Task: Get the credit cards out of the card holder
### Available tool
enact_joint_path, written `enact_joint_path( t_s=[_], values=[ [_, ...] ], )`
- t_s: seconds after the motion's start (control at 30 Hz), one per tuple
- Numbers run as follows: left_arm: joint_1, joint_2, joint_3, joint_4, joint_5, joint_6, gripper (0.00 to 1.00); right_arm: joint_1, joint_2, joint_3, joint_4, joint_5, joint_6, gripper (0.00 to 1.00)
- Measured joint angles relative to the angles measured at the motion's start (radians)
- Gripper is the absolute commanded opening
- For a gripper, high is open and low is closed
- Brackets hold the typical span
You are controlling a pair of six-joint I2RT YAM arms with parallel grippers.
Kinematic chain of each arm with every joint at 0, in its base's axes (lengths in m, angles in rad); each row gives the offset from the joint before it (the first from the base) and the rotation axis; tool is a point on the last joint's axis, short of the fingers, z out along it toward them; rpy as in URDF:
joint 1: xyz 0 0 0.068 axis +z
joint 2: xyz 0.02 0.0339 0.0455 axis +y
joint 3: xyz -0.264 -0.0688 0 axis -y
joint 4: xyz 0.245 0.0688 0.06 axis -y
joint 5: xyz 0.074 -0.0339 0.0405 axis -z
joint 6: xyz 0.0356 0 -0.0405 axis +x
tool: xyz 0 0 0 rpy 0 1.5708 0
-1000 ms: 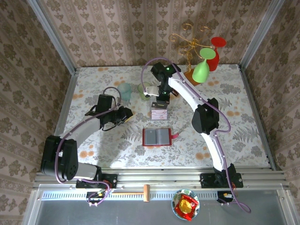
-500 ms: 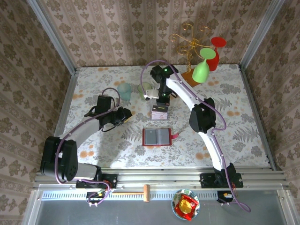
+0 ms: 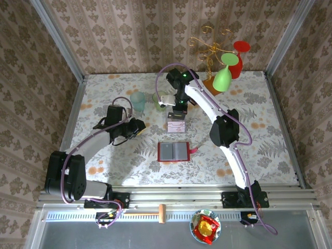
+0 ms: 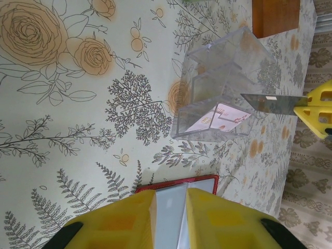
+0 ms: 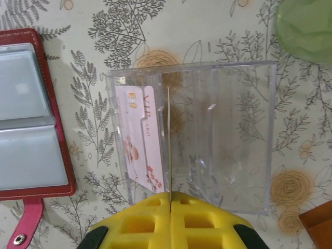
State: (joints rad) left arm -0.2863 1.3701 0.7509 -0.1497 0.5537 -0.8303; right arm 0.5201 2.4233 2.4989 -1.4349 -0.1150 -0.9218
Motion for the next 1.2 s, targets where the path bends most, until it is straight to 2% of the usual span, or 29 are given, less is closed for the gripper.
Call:
enact_joint_path(
  t_s=[0.43, 0.97, 1.03, 1.2],
  values=[
    [0.0, 0.0, 0.0, 0.0, 0.0, -0.005, 0.23, -0.012, 0.053, 0.025, 0.017, -0.001, -0.022, 0.0],
    [0.0, 0.0, 0.0, 0.0, 0.0, -0.007, 0.23, -0.012, 0.1, 0.025, -0.04, -0.078, -0.018, 0.01],
    [0.0, 0.001, 0.0, 0.001, 0.001, -0.007, 0.23, -0.013, 0.109, 0.025, -0.039, -0.09, -0.018, 0.03],
    [0.0, 0.011, 0.0, 0.003, 0.011, -0.007, 0.23, -0.019, 0.11, 0.026, -0.043, -0.106, -0.016, 0.23]
  ],
)
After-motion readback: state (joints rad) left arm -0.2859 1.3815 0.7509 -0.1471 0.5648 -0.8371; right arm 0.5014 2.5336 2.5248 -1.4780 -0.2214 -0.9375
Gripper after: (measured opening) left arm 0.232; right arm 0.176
